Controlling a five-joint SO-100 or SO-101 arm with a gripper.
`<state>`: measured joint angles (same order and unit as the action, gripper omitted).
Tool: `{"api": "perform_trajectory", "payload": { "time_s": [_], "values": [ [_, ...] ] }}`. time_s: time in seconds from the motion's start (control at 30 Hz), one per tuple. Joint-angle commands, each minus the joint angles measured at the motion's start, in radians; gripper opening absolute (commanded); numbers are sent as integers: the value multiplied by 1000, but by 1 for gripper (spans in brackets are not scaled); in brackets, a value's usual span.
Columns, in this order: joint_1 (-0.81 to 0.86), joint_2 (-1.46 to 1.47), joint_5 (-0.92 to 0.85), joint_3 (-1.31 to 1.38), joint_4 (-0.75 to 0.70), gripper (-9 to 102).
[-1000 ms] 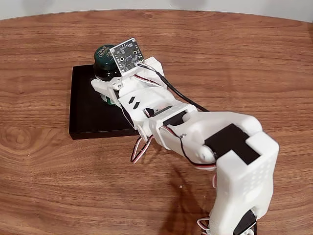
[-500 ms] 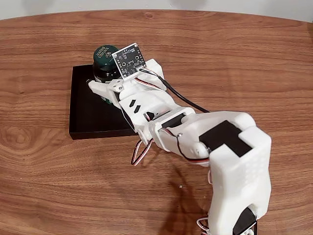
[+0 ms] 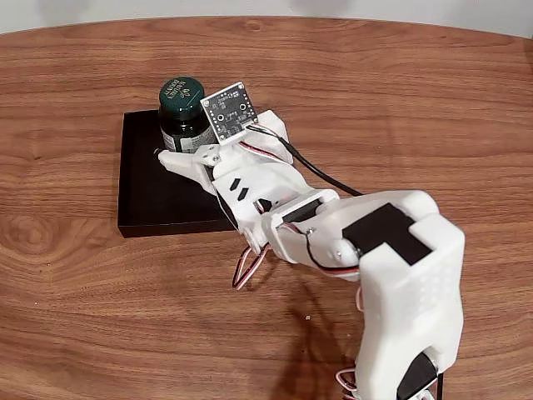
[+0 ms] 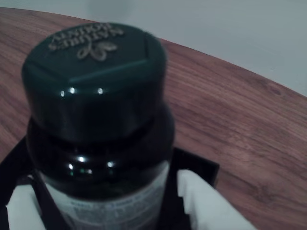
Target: Pick up the pill bottle and place it in the black box.
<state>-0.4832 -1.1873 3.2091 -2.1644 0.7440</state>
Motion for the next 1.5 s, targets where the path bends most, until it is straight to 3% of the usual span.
{"api": "perform_trajectory", "payload": {
  "time_s": [0.0,0.63,1.47],
  "values": [
    [28,-41,-2,-11,35,36],
    [103,-318,14,-275,-32,35],
    [268,-911,31,-522,-448,34]
  ]
}}
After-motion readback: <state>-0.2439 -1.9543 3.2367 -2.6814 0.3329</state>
